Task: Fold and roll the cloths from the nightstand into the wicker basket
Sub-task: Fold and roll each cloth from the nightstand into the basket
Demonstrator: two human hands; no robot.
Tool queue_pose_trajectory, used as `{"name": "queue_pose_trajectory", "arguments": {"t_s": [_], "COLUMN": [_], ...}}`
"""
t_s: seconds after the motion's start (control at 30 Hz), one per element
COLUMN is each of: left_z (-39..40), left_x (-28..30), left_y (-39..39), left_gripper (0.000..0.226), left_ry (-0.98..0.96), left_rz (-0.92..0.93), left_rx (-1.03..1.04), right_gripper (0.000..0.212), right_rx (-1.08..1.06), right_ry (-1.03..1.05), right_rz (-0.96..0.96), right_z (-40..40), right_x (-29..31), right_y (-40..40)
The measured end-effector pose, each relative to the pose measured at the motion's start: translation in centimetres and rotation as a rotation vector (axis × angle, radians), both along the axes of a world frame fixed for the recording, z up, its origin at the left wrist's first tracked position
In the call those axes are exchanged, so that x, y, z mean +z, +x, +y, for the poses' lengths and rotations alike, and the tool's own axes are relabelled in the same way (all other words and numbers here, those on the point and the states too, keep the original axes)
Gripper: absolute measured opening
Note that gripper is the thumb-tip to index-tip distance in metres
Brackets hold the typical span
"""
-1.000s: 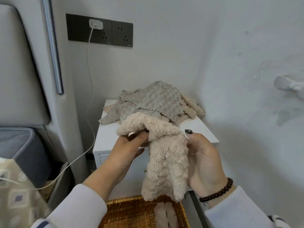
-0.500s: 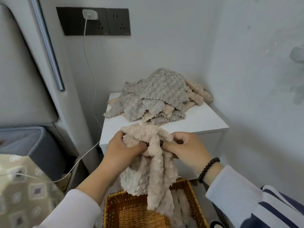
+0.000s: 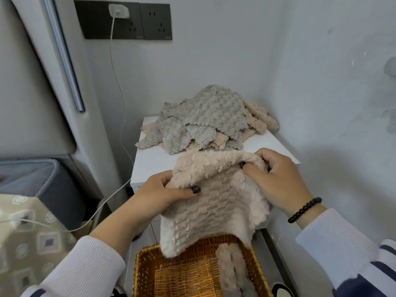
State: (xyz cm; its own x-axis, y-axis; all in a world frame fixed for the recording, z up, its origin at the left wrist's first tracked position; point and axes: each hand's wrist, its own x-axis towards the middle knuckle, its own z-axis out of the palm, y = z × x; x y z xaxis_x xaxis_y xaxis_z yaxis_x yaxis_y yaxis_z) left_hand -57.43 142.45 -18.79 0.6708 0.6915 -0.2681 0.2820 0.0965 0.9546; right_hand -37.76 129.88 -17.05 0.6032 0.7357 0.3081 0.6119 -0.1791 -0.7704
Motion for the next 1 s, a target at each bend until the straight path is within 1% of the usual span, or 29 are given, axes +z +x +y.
{"name": "queue_pose_trajectory", "arguments": {"t_s": [0.03, 0.1, 0.13, 0.2, 0.23, 0.27, 0.3, 0.33, 0.37, 0.4, 0.43, 0.5, 0.53, 0.57, 0.6, 0.63, 0.67, 0.7, 0.77, 0.83, 0.9, 0.93, 1.0], "left_z": [-0.1, -0.3, -0.3, -0.6, -0.6, -0.5, -0.5, -0.4, -0.4, -0.4, -0.5, -1.4, -1.8, -2.1, -2.4, -2.5, -2.4, -2.3, -1.9, -1.8, -1.6, -1.5, -1.3], "left_x": [0.0, 0.2, 0.3, 0.8, 1.1, 1.4, 1.8, 2.1, 2.3, 2.3, 2.1, 1.7, 1.5, 1.2, 1.1, 0.9, 0.8, 0.8, 0.9, 1.4, 1.6, 1.8, 1.9], "left_y": [0.1, 0.2, 0.3, 0.4, 0.2, 0.0, -0.2, -0.4, -0.5, -0.4, -0.2, 0.5, 0.9, 1.3, 1.6, 1.8, 1.9, 2.0, 2.2, 2.3, 2.3, 2.4, 2.4], "left_gripper": [0.040, 0.034, 0.031, 0.037, 0.044, 0.048, 0.053, 0.060, 0.064, 0.066, 0.065, 0.056, 0.046, 0.034, 0.024, 0.024, 0.031, 0.036, 0.031, 0.030, 0.032, 0.031, 0.029], "left_ry": [-0.017, -0.052, -0.079, -0.154, -0.198, -0.243, -0.288, -0.337, -0.391, -0.443, -0.488, -0.563, -0.584, -0.587, -0.578, -0.568, -0.576, -0.593, -0.636, -0.637, -0.578, -0.555, -0.528], "left_rz": [-0.038, -0.104, -0.140, -0.226, -0.288, -0.370, -0.459, -0.533, -0.573, -0.555, -0.481, -0.301, -0.260, -0.249, -0.251, -0.268, -0.304, -0.349, -0.424, -0.453, -0.413, -0.368, -0.285], "left_rx": [0.015, 0.063, 0.079, 0.095, 0.099, 0.096, 0.070, 0.034, 0.001, -0.013, -0.023, -0.030, -0.019, -0.021, -0.040, -0.056, -0.051, -0.030, 0.018, 0.046, 0.062, 0.071, 0.101], "right_gripper": [0.023, 0.014, 0.014, 0.025, 0.033, 0.038, 0.033, 0.021, 0.018, 0.025, 0.028, 0.040, 0.047, 0.046, 0.040, 0.035, 0.035, 0.039, 0.052, 0.058, 0.054, 0.049, 0.041], "right_rx": [0.017, 0.035, 0.034, 0.058, 0.097, 0.163, 0.253, 0.327, 0.374, 0.375, 0.332, 0.190, 0.164, 0.167, 0.178, 0.185, 0.195, 0.217, 0.284, 0.362, 0.370, 0.328, 0.171], "right_ry": [0.007, -0.002, -0.026, -0.078, -0.067, -0.007, 0.113, 0.248, 0.372, 0.430, 0.426, 0.352, 0.318, 0.307, 0.315, 0.326, 0.317, 0.282, 0.146, 0.020, -0.034, -0.044, -0.074], "right_rz": [0.017, 0.071, 0.115, 0.282, 0.441, 0.662, 0.894, 1.084, 1.232, 1.335, 1.408, 1.513, 1.539, 1.555, 1.560, 1.559, 1.555, 1.542, 1.509, 1.470, 1.396, 1.344, 1.210], "right_z": [-0.1, -0.4, -0.5, -1.0, -1.4, -1.8, -2.1, -2.3, -2.2, -2.1, -1.8, -1.1, -0.8, -0.6, -0.4, -0.3, -0.1, -0.1, 0.2, 0.1, 0.1, 0.1, 0.2], "right_x": [0.1, 0.2, 0.3, 1.1, 1.7, 2.2, 2.7, 3.1, 3.3, 3.1, 2.3, 0.9, 0.4, 0.0, -0.1, -0.4, -0.7, -1.1, -2.3, -2.5, -2.0, -1.7, -1.4], "right_y": [0.1, 0.5, 0.7, 0.9, 0.9, 1.1, 1.3, 1.3, 1.3, 1.2, 1.2, 0.7, 0.2, -0.2, -0.6, -1.1, -1.6, -2.1, -2.9, -3.6, -3.4, -2.9, -1.9]}}
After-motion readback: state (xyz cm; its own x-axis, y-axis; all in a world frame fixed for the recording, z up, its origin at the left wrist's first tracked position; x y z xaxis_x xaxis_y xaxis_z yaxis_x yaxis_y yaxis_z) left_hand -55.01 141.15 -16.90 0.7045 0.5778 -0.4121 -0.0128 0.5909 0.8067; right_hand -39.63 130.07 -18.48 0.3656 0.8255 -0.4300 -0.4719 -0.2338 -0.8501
